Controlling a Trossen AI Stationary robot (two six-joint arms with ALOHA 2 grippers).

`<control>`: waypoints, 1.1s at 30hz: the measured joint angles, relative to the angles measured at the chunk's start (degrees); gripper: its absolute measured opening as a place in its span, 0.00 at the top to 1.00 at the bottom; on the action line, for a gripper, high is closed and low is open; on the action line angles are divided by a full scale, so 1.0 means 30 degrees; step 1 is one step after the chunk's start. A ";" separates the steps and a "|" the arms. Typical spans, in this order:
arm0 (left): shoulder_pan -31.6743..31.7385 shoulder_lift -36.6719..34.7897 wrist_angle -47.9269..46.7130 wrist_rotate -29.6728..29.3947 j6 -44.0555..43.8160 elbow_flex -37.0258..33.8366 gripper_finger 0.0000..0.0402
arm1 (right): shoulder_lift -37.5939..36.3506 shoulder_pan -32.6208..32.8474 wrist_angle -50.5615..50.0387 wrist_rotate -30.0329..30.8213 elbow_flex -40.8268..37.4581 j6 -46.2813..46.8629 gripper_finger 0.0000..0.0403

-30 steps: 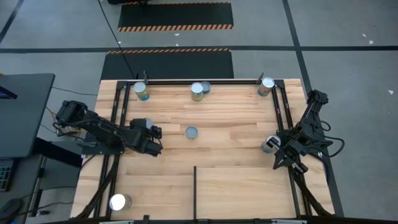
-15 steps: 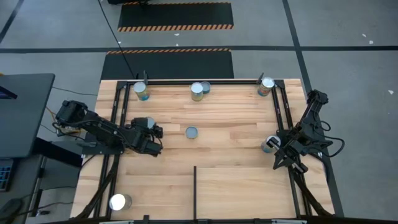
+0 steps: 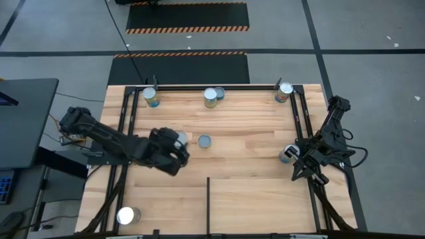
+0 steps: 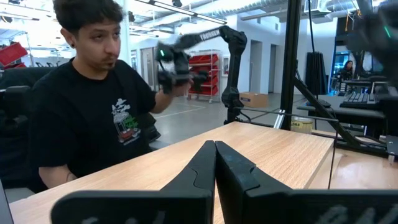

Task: Pick and place cans onto a shelf
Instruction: Put the left canned cherries on the shelf

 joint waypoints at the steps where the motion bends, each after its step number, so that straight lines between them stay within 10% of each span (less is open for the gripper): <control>1: -0.0462 0.0000 0.0064 -0.0085 0.0668 0.0982 0.21 | 0.0000 0.0003 0.0000 0.0000 0.0000 0.0000 0.96; 14: -0.4951 0.1548 0.8956 -0.0836 1.0650 0.6688 0.22 | -0.0003 -0.0002 0.0000 0.0000 0.0000 0.0000 0.96; 33: -0.3538 0.9327 0.8340 0.0855 1.0189 1.2318 0.21 | -0.0005 0.0003 0.0003 0.0000 -0.0002 0.0000 0.96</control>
